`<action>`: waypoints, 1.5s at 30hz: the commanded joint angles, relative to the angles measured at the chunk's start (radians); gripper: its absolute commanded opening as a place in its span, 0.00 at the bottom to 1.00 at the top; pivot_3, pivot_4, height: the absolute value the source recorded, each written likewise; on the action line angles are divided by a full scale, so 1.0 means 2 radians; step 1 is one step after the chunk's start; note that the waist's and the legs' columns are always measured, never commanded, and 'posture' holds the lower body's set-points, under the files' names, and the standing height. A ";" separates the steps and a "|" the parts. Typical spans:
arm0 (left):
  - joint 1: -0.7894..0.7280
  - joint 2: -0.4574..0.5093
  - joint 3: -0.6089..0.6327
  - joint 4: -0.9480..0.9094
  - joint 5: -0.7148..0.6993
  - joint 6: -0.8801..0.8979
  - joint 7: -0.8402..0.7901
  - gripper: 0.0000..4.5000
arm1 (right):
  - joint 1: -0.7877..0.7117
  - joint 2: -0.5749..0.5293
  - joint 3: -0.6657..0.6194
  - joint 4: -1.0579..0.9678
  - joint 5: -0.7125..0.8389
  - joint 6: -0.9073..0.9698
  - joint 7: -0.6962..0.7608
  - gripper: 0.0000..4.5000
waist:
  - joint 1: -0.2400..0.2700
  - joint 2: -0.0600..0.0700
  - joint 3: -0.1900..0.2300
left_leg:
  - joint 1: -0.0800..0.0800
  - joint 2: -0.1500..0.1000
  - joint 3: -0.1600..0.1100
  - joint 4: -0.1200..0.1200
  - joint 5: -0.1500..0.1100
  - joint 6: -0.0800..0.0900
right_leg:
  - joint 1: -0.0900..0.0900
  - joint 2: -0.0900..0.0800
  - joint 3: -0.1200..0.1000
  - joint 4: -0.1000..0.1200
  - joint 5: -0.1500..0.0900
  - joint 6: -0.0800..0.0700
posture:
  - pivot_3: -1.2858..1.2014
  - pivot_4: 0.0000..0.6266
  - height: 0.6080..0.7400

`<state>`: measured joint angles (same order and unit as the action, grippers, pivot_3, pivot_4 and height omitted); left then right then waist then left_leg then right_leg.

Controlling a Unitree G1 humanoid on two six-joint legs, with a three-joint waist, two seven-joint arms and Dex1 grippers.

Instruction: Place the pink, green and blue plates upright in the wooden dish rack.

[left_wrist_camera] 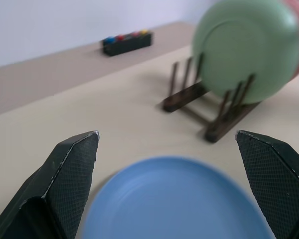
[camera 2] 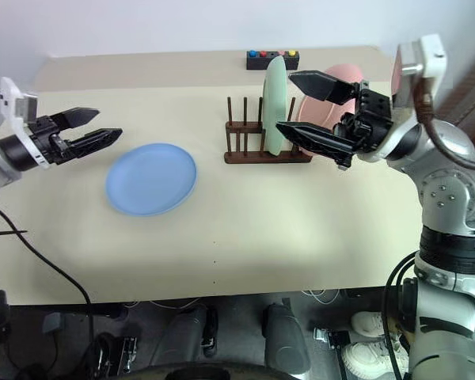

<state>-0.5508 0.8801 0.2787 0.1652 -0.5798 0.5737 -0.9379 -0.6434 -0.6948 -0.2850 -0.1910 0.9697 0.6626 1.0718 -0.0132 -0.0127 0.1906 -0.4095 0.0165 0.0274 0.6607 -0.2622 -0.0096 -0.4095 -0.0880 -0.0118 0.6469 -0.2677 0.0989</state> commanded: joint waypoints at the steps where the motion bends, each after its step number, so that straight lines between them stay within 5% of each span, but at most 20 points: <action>1: 0.006 0.024 0.024 0.024 0.019 0.019 0.030 1.00 | 0.007 -0.003 -0.014 -0.023 0.037 0.016 0.001 0.99 | 0.000 0.000 0.000 | 0.000 0.000 0.000 0.000 0.000 0.000 | 0.000 0.000 0.000 0.000 0.000 0.000 | 0.52 0.24 1.00; 8: 0.011 0.037 0.070 0.069 -0.011 0.179 0.103 1.00 | 0.045 0.000 0.008 -0.043 0.019 0.003 0.015 0.99 | 0.000 -0.001 0.001 | 0.000 0.000 0.000 0.000 0.000 0.000 | 0.000 0.000 0.000 0.000 0.000 0.000 | 0.52 0.24 1.00; 13: -0.007 0.048 0.023 0.068 0.022 0.236 0.129 1.00 | 0.044 0.003 0.017 -0.038 0.012 -0.006 0.016 0.99 | 0.001 -0.002 0.001 | 0.000 0.000 0.000 0.000 0.000 0.000 | 0.000 0.000 0.000 0.000 0.000 0.000 | 0.52 0.24 1.00; 18: -0.105 0.039 -0.020 0.121 0.033 0.352 0.156 1.00 | 0.041 0.009 0.023 -0.037 0.009 -0.007 0.009 0.99 | 0.002 -0.003 0.001 | 0.000 0.000 0.000 0.000 0.000 0.000 | 0.000 0.000 0.000 0.000 0.000 0.000 | 0.52 0.24 1.00; 34: -0.280 0.018 -0.208 0.306 0.125 0.370 0.059 1.00 | 0.043 0.016 0.027 -0.045 0.012 -0.002 -0.023 0.99 | 0.001 -0.004 0.001 | 0.000 -0.001 0.000 0.000 0.000 0.000 | -0.001 0.001 0.000 0.001 0.000 0.000 | 0.52 0.24 1.00; 45: -0.350 -0.016 -0.245 0.417 0.189 0.326 0.003 1.00 | 0.046 0.014 0.028 -0.048 0.017 0.005 -0.034 0.99 | 0.000 -0.005 0.002 | -0.001 -0.001 0.000 0.001 0.000 0.000 | -0.001 0.001 0.000 0.001 0.000 0.000 | 0.52 0.24 1.00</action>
<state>-1.2241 0.8386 -0.2057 0.9846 -0.2268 1.2404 -0.9153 -0.5461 -0.6659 -0.2117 -0.2526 0.9863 0.6730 1.0061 -0.0126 -0.0224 0.1943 -0.4114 0.0143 0.0277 0.6621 -0.2623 -0.0096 -0.4113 -0.0862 -0.0119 0.6484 -0.2673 0.0998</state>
